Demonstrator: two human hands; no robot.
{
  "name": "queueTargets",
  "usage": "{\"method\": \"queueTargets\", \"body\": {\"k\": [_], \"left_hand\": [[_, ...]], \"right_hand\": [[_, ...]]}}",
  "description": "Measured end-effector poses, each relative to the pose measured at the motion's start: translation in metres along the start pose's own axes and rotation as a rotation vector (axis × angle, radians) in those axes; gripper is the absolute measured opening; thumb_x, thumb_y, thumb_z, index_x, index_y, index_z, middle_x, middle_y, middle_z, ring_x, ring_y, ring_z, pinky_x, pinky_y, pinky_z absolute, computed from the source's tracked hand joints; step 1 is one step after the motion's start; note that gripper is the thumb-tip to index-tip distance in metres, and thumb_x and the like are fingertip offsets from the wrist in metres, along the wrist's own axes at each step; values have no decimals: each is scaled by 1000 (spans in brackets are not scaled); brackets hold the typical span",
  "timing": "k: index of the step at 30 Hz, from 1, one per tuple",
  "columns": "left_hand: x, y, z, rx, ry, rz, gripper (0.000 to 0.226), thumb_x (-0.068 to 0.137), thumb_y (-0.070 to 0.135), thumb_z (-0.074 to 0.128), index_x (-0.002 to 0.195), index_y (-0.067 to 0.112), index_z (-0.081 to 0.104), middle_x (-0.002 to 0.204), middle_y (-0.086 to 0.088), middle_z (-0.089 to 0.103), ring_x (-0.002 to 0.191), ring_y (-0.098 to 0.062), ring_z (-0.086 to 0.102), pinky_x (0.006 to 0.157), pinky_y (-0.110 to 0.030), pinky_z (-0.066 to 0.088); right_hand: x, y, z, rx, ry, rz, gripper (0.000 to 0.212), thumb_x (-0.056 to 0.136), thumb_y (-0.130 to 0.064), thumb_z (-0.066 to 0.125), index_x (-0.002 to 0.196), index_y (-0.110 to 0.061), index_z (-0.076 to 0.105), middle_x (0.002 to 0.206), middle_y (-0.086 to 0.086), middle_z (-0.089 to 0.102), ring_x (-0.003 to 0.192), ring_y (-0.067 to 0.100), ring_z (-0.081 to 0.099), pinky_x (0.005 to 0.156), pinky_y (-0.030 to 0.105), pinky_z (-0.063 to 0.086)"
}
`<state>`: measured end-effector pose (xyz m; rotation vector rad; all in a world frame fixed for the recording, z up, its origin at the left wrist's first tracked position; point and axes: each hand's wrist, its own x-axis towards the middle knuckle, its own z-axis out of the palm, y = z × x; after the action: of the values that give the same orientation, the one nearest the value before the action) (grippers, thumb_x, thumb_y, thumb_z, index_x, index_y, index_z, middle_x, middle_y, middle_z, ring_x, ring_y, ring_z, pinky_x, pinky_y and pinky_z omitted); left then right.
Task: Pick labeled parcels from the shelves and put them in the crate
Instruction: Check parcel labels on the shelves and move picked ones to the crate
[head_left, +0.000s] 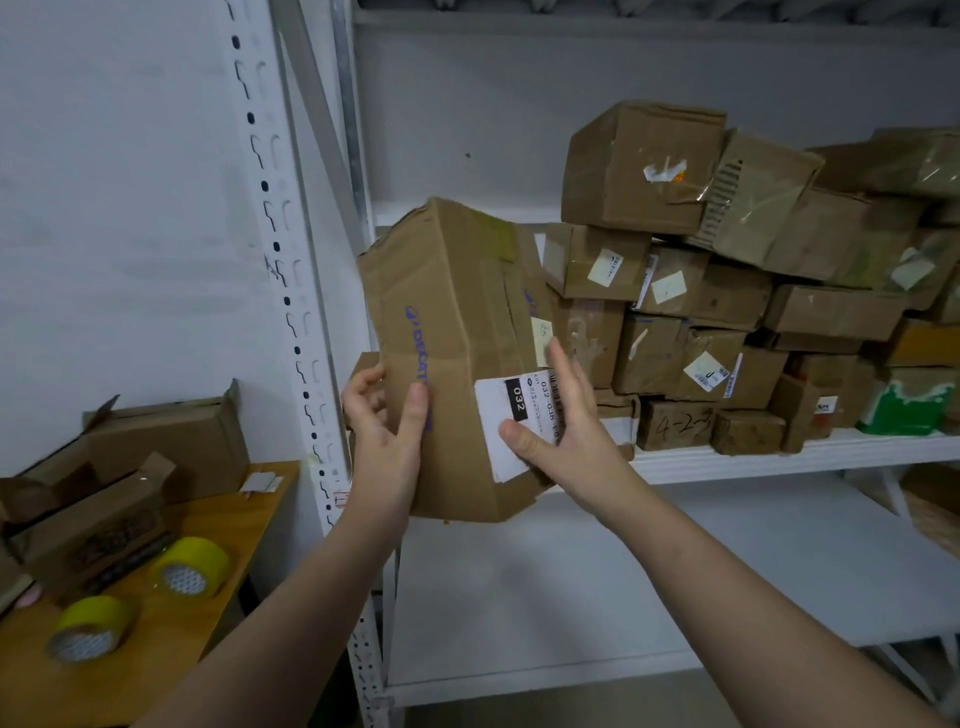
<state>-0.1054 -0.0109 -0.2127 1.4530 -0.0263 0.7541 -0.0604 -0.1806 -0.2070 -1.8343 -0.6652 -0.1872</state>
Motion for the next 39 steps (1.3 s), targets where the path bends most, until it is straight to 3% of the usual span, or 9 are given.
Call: {"method": "queueTargets", "body": {"k": [5, 8, 12, 16, 21, 25, 30, 35, 39], "left_hand": [[5, -8, -4, 278, -202, -97, 103, 51, 86, 59, 138, 51, 17, 150, 6, 27, 136, -15, 33, 111, -45, 32], [6, -7, -4, 175, -273, -158, 106, 62, 58, 75, 144, 41, 10, 137, 13, 41, 121, -2, 46, 98, -29, 43], [11, -15, -12, -48, -202, -249, 89, 73, 34, 76, 143, 35, 22, 119, 3, 62, 100, -15, 66, 80, -33, 53], [8, -25, -16, -186, -151, -280, 74, 81, 28, 68, 141, 37, 25, 114, 6, 67, 104, -21, 66, 87, -43, 53], [-8, -27, 12, -275, -115, -255, 75, 89, 22, 61, 145, 38, 15, 126, 3, 58, 109, -19, 62, 89, -42, 53], [-24, -30, 33, -196, -213, -220, 98, 76, 32, 74, 147, 41, 6, 141, 4, 47, 120, -10, 55, 99, -36, 48], [-14, -14, 22, 338, 95, -20, 119, 69, 34, 82, 150, 30, -5, 158, -1, 2, 143, -18, 13, 111, -36, 15], [-17, -15, 19, 357, -105, -32, 95, 73, 30, 79, 148, 21, 21, 133, 15, 37, 122, -3, 36, 100, -21, 31], [-25, -30, 28, 374, 2, -49, 90, 69, 37, 81, 142, 18, 31, 140, 1, 41, 126, -14, 40, 108, -39, 36]], "right_hand": [[3, 0, -4, -66, 92, 90, 127, 46, -70, 77, 149, -46, 7, 149, -13, 22, 137, 12, 30, 112, 41, 33], [-1, -3, -3, -166, 156, -2, 118, 58, -52, 84, 148, -46, 8, 145, -18, 21, 131, 6, 31, 106, 32, 35], [-1, -4, -11, 23, 177, -29, 89, 81, -23, 75, 150, -32, 20, 125, -25, 43, 103, -24, 46, 84, 3, 40], [-9, 9, -19, 209, 99, 116, 64, 73, -44, 76, 131, -32, 51, 122, -14, 60, 115, 3, 56, 92, 22, 49], [-29, 32, -2, 658, 93, 291, 78, 69, -39, 73, 134, -47, 32, 131, -10, 57, 122, 14, 53, 103, 52, 38], [-31, 41, -2, 807, 327, 194, 84, 66, -20, 74, 135, -40, 31, 116, -9, 67, 110, 14, 63, 85, 38, 55], [-39, 46, -47, 684, 433, 194, 106, 57, -20, 81, 148, -29, 27, 122, -3, 66, 110, 19, 64, 92, 44, 53], [-48, 48, -72, 580, 400, 224, 68, 74, -12, 77, 133, -23, 45, 118, 1, 68, 102, 22, 68, 83, 41, 57], [-51, 49, -69, 311, 619, 185, 39, 80, -19, 76, 105, -26, 47, 120, 4, 64, 104, 12, 63, 86, 32, 55]]}}
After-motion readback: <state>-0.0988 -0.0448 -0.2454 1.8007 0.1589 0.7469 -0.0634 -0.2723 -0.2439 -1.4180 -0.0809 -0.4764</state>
